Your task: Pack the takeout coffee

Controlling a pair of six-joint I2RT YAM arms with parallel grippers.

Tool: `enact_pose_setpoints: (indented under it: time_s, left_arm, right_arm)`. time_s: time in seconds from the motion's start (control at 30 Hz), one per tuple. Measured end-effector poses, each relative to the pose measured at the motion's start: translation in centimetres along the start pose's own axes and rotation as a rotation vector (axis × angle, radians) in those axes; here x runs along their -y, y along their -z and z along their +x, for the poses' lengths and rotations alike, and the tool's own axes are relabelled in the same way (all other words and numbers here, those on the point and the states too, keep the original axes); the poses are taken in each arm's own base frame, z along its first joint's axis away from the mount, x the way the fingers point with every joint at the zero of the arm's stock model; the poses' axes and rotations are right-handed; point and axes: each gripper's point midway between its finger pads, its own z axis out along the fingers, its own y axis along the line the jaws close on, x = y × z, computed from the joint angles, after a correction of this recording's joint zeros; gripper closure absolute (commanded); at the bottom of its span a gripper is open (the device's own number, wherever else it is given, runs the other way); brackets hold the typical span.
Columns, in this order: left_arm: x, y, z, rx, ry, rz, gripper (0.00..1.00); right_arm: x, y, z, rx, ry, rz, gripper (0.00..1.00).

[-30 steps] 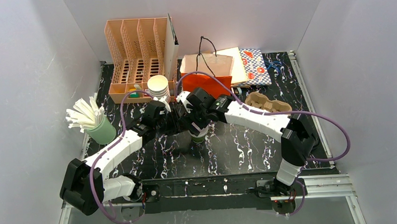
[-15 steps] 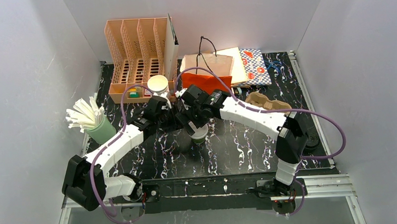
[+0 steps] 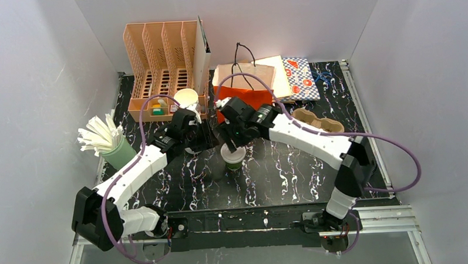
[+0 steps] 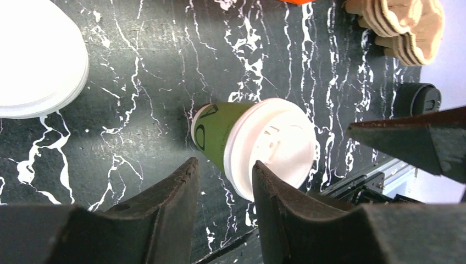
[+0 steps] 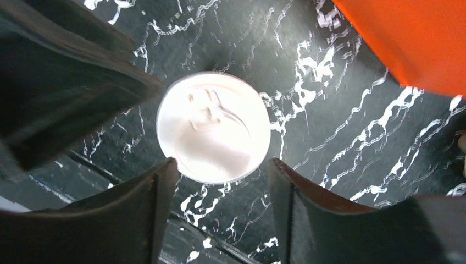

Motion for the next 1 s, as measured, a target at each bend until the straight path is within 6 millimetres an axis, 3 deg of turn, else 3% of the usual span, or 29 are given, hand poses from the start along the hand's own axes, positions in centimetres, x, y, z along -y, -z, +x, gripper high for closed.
enact_pose_setpoints:
  time_s: [0.13,0.27,0.4,0.63,0.83,1.0]
  left_arm:
    - [1.0,1.1,0.1,0.023,-0.012,0.046,0.79]
    - [2.0,1.5,0.6,0.03,-0.026,0.086,0.85]
    - [2.1,1.0,2.9,-0.004,-0.023,0.098,0.86]
    - [0.7,0.0,5.1,-0.019,0.037,0.074,0.88]
    - [0.7,-0.7,5.1,-0.008,0.063,0.084,0.9]
    - [0.4,-1.3,4.9,-0.006,0.069,0.073,0.9]
  right_arm:
    - [2.2,1.3,1.5,0.038,-0.097,-0.01,0.52]
    - [4.7,2.6,1.7,0.111,-0.208,-0.025,0.67]
    - [6.3,2.3,0.8,0.164,-0.289,-0.044,0.69]
    - [4.9,0.6,0.3,0.2,-0.318,-0.166,0.74]
    - [3.8,-0.5,-0.9,0.223,-0.322,-0.236,0.78]
    - [3.5,-1.4,0.2,0.202,-0.329,-0.253,0.72]
